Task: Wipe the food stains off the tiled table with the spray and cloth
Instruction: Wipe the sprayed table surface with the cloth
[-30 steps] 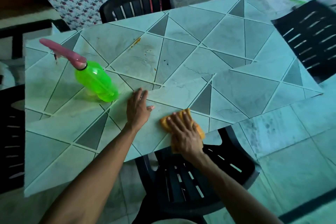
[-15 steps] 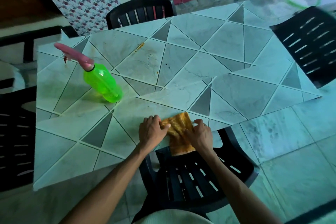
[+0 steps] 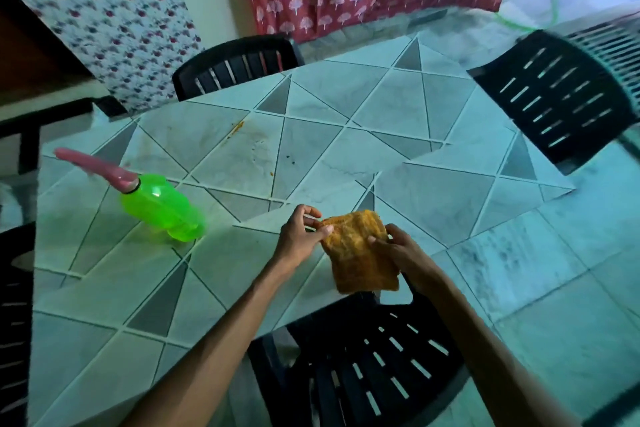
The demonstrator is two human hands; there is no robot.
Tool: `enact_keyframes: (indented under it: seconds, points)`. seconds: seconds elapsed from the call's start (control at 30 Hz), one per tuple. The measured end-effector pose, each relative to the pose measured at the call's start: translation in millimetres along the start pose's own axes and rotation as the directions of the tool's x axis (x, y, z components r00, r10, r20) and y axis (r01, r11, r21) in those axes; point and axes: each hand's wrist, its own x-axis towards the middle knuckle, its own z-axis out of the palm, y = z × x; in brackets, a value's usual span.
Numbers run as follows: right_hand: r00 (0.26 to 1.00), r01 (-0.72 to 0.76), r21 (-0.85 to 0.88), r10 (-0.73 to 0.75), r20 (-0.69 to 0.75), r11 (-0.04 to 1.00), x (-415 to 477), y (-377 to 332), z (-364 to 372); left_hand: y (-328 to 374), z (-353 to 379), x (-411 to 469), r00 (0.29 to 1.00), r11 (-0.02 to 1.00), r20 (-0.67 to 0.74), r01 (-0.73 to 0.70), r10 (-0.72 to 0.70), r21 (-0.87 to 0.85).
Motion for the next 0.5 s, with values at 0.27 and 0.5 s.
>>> enact_keyframes:
  seconds: [0.27, 0.5]
  points:
    - [0.949, -0.001, -0.126, -0.039, -0.312, 0.992, 58, -15, -51, 43, 58, 68, 0.999, 0.995, 0.046, -0.023, 0.018, 0.097]
    - [0.927, -0.119, -0.572, -0.117, -0.358, 0.811, 73, -11, -49, 30, 70, 87, 1.0, 0.981, -0.016, -0.005, 0.008, 0.195]
